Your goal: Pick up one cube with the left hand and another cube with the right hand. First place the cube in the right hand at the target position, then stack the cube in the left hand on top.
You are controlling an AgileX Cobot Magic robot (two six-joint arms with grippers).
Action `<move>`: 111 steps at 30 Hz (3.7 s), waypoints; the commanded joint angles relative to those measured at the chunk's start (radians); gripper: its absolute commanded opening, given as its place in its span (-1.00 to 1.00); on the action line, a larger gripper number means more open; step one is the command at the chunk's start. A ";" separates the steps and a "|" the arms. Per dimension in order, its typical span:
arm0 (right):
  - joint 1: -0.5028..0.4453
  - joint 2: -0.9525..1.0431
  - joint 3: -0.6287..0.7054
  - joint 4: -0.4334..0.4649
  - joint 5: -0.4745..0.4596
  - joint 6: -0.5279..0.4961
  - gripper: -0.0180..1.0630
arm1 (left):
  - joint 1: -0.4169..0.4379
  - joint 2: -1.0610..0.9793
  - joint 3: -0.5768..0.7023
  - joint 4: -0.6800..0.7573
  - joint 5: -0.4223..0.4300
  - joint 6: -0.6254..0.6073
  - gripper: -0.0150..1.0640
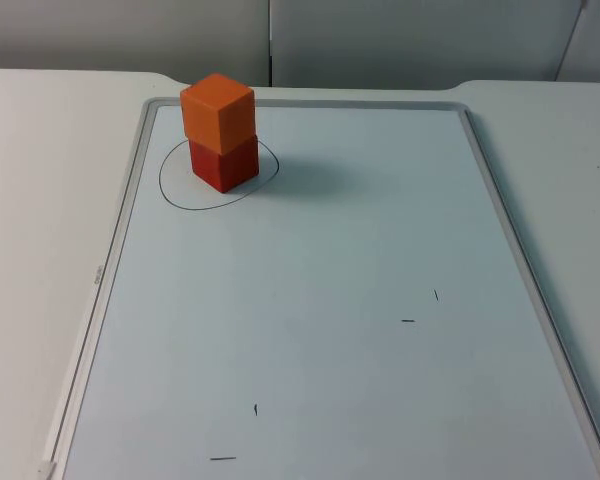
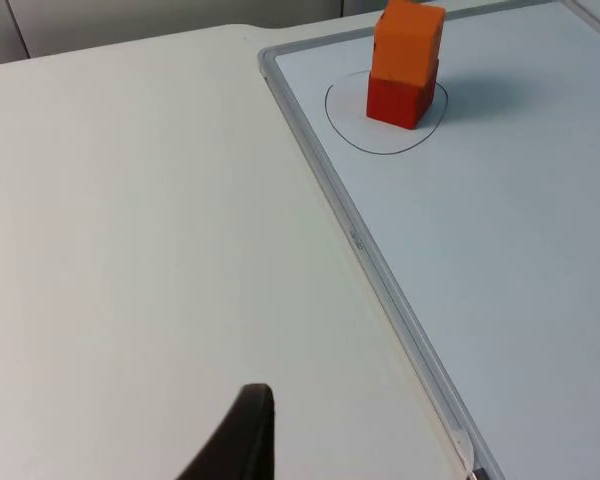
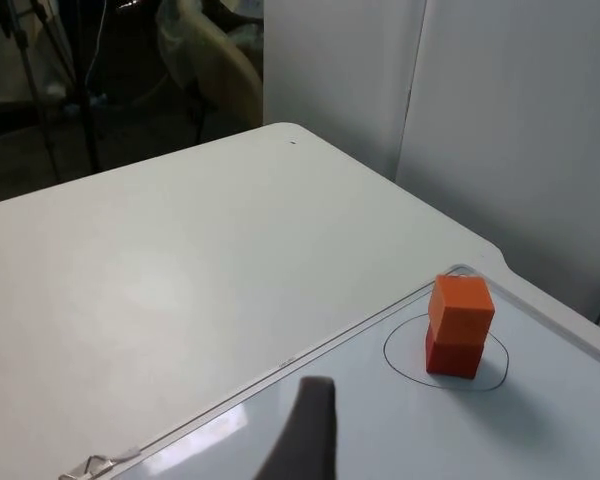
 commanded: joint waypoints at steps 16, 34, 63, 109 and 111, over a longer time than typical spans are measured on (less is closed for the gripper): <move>0.001 -0.116 0.121 -0.051 0.139 0.023 0.46 | -0.007 -0.005 0.005 -0.013 -0.014 0.003 0.97; 0.001 -0.639 0.223 -0.341 0.443 0.457 0.46 | -0.007 -0.005 0.005 -0.013 -0.014 0.003 0.97; 0.007 -0.655 0.334 -0.424 0.457 0.555 0.58 | -0.007 -0.005 0.005 -0.013 -0.014 0.003 0.97; -0.472 -0.655 0.334 -0.420 0.457 0.551 0.97 | -0.007 -0.005 0.005 -0.013 -0.014 0.003 0.97; -0.520 -0.655 0.334 -0.420 0.457 0.551 0.97 | -0.007 -0.005 0.005 -0.013 -0.014 0.003 0.97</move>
